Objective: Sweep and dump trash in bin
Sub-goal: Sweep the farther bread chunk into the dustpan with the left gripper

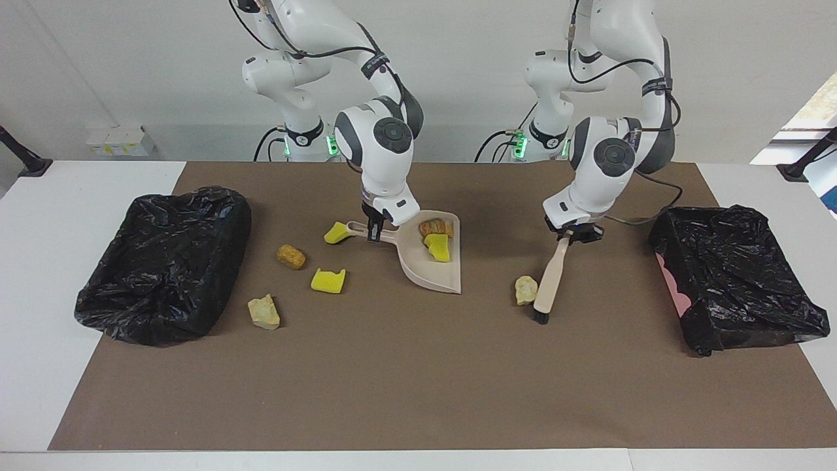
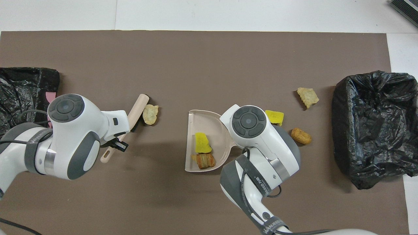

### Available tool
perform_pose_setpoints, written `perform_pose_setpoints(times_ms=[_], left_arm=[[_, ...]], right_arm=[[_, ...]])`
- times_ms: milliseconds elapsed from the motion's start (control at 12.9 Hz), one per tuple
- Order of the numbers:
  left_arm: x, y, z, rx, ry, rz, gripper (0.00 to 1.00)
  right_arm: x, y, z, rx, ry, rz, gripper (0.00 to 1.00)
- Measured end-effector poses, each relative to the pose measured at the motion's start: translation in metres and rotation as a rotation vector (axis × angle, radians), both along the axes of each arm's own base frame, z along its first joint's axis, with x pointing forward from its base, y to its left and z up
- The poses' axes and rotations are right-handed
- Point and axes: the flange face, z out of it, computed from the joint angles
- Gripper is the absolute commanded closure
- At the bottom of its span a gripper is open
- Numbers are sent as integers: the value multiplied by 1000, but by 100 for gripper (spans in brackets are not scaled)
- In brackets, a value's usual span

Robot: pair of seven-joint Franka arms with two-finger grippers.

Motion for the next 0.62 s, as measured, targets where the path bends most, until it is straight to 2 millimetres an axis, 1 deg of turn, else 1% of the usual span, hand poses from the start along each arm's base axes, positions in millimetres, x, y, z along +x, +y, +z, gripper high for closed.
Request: perform_pose_setpoints(times_ms=[155, 233, 622], left_arm=[[-21, -25, -1, -13, 12, 10, 100], [-30, -40, 0, -24, 16, 31, 100], [-80, -140, 7, -83, 7, 166, 100]], right_arm=[[0, -1, 0, 0, 0, -1, 100], [0, -1, 0, 0, 1, -2, 100], [0, -3, -2, -2, 4, -5, 100]])
